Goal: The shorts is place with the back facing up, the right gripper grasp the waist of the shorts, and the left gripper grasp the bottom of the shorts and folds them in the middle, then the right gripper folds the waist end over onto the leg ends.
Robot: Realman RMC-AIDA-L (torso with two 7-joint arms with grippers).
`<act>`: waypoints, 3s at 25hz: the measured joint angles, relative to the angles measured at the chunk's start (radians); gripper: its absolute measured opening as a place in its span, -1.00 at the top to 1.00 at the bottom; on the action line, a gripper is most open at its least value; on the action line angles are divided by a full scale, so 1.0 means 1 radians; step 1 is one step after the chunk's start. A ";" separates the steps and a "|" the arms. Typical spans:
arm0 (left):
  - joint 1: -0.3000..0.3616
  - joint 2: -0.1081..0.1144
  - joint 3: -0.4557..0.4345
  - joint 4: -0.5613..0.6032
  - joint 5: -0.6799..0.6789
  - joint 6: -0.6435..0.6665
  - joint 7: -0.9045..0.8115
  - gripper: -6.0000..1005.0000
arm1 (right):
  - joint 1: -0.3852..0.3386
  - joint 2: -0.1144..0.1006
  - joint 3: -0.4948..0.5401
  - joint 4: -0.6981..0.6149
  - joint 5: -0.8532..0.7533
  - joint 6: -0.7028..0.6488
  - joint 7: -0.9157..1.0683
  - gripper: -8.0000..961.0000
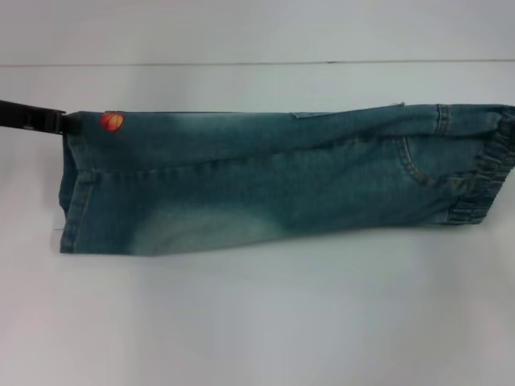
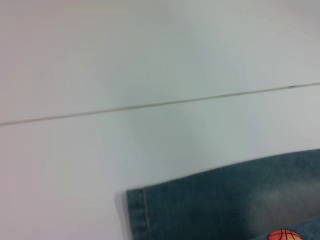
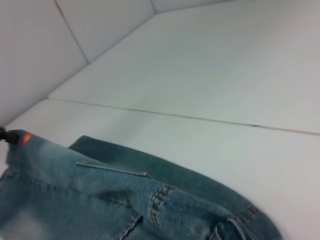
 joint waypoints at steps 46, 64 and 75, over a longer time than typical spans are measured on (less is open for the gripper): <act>-0.101 -0.072 0.199 -0.082 0.049 -0.297 -0.060 0.62 | 0.082 0.047 -0.247 0.078 -0.054 0.457 -0.039 0.62; -0.077 -0.080 0.190 0.007 0.043 -0.121 -0.014 -0.68 | 0.016 0.058 -0.232 0.034 -0.018 0.409 -0.065 -0.86; 0.067 -0.087 0.187 0.028 -0.358 0.182 0.324 -0.83 | -0.257 0.141 -0.152 0.001 0.304 0.295 -0.450 -0.91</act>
